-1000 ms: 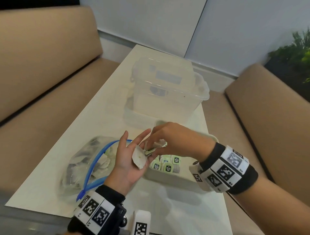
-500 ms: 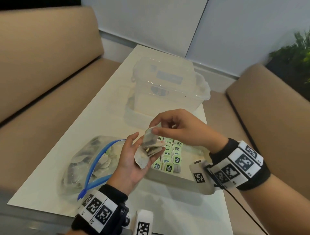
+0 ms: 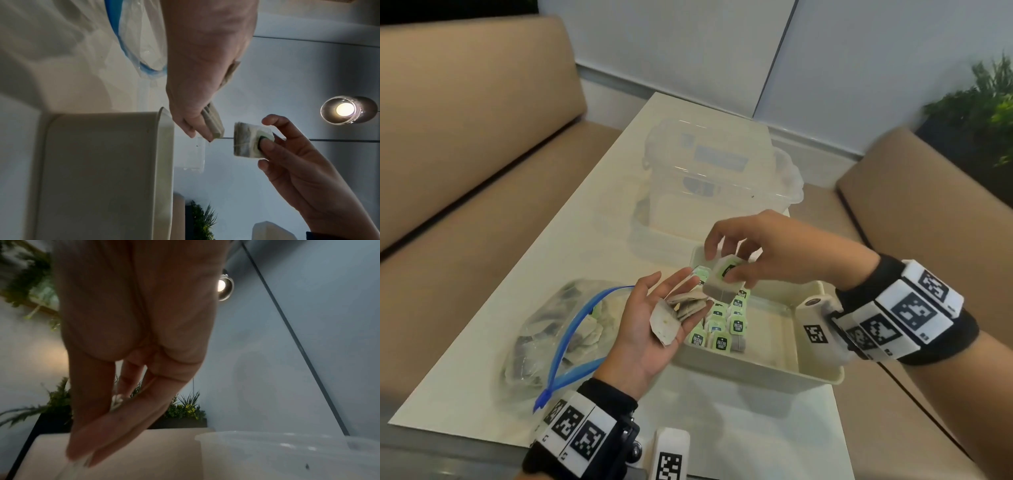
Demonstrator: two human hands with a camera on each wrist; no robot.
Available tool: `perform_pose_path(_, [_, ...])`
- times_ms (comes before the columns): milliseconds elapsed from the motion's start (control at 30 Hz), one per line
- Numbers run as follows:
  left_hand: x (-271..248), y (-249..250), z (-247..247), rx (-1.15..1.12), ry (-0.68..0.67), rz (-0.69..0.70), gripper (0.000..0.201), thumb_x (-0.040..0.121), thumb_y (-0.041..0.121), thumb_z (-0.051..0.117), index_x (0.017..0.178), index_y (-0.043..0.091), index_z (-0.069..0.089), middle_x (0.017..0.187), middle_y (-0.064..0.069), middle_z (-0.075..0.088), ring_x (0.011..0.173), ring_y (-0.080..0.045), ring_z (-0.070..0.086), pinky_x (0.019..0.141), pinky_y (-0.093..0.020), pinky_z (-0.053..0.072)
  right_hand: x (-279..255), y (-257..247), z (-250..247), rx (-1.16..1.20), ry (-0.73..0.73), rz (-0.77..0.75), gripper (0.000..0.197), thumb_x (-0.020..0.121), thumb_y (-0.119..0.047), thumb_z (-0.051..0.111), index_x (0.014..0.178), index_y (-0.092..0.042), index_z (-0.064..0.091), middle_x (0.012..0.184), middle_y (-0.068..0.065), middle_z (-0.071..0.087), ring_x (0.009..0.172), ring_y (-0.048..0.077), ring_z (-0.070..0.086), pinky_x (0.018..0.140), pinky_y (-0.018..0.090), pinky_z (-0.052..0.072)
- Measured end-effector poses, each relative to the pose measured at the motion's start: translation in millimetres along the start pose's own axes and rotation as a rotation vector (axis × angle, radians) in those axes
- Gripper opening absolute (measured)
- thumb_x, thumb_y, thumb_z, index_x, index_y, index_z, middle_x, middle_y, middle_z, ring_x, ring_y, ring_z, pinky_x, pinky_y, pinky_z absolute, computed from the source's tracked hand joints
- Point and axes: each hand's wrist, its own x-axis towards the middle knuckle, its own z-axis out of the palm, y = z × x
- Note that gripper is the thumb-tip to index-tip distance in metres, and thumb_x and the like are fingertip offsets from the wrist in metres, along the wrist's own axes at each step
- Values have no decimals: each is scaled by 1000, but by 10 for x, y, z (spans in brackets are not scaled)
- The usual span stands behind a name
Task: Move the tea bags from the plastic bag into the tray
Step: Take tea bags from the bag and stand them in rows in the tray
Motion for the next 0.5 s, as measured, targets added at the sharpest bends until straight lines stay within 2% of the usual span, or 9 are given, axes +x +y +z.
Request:
perform_pose_path(100, [0, 18, -23, -26, -13, -8, 43, 80, 29, 55, 112, 2, 65, 114, -18, 66, 106, -36, 63, 81, -48, 55, -20, 46, -41, -121, 107, 49, 34, 75, -14, 77, 94, -30, 55, 78, -13, 62, 68, 9, 64, 69, 24, 53])
perform_pose_path(167, [10, 38, -50, -51, -22, -5, 45, 76, 28, 56, 111, 1, 65, 119, -19, 64, 115, -38, 58, 81, -49, 54, -39, 154, -61, -138, 107, 103, 31, 76, -13, 75, 95, -29, 56, 81, -13, 63, 71, 8, 63, 70, 23, 51])
perform_pose_path(267, [38, 73, -108, -72, -39, 8, 46, 74, 28, 57, 110, 2, 66, 121, -19, 63, 118, -40, 56, 82, -52, 53, -49, 411, -25, -213, -4, 176, 26, 79, -13, 72, 96, -25, 57, 86, -8, 67, 78, 10, 62, 71, 20, 48])
perform_pose_path(367, [63, 96, -157, -56, -37, 9, 45, 70, 28, 62, 107, 3, 69, 120, -18, 64, 116, -41, 58, 82, -52, 54, -9, 649, 155, -264, -140, 272, 22, 79, -12, 73, 84, -23, 54, 80, -8, 64, 77, 10, 61, 66, 14, 44])
perform_pose_path(433, [66, 103, -175, -46, -64, 0, 53, 54, 26, 79, 102, 3, 73, 118, -18, 66, 112, -41, 60, 80, -51, 56, 46, 765, 320, -252, -258, 311, 26, 76, -12, 75, 75, -22, 51, 81, -4, 68, 78, 14, 65, 71, 21, 49])
perform_pose_path(500, [75, 105, -199, -39, -81, -6, 73, 34, 24, 90, 101, 3, 74, 118, -18, 66, 110, -41, 61, 78, -50, 57, 101, 835, 473, -238, -371, 338, 24, 74, -14, 78, 79, -17, 55, 90, 4, 72, 83, 19, 66, 76, 28, 51])
